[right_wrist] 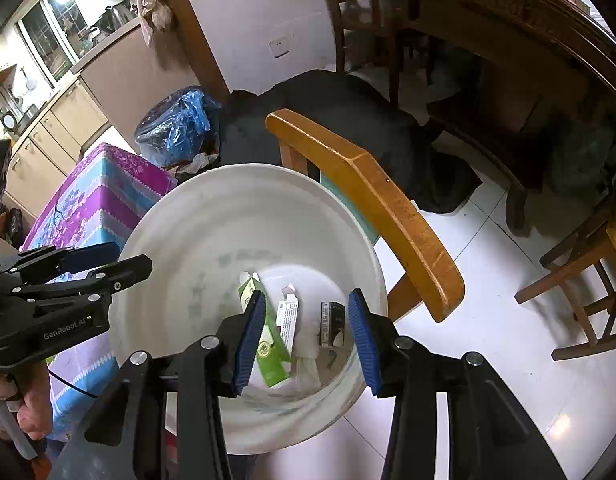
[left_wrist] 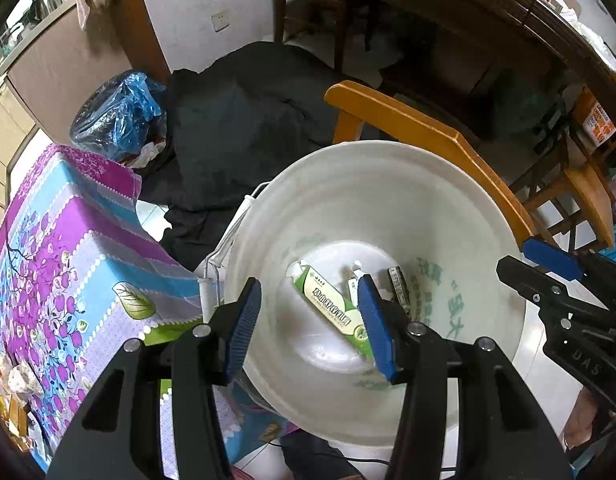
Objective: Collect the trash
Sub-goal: 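Open both grippers to drop the items into the basin, then swing both grippers back over the table trash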
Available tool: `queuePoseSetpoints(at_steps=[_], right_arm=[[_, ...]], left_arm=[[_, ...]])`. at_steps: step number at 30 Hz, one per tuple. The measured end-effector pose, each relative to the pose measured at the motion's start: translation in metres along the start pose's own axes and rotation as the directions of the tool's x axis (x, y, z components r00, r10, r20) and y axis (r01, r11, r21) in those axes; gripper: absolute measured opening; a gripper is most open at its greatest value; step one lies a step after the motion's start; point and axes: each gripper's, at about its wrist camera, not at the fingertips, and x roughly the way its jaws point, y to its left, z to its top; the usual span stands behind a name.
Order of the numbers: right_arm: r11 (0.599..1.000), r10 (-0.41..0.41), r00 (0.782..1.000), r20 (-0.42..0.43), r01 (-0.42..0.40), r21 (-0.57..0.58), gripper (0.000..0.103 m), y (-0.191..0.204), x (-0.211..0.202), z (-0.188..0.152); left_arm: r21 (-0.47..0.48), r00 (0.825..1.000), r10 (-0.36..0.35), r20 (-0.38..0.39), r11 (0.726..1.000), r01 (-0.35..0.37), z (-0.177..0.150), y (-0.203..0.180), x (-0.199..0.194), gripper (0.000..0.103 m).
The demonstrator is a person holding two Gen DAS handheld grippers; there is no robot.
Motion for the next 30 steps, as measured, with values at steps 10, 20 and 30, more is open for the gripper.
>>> queuePoseSetpoints(at_steps=[10,20,30], right_arm=[[1.0,0.0,1.0,0.007,0.0,-0.003,0.044,0.0,-0.005,0.001],[0.992,0.069,0.945,0.319,-0.031,-0.123,0.065,0.045,-0.083,-0.032],[0.898,0.372,0.869,0.327,-0.249,-0.362,0.077,0.171,-0.095,-0.13]], left_arm=[[-0.002,1.0,-0.002,0.005,1.0,0.002,-0.004,0.005,-0.004,0.048],[0.027,0.978,-0.013,0.206,1.0,0.007,-0.074,0.04,-0.066,0.052],[-0.45,0.91,0.313,0.272,0.877,-0.168,-0.28,0.29,-0.153,0.066]])
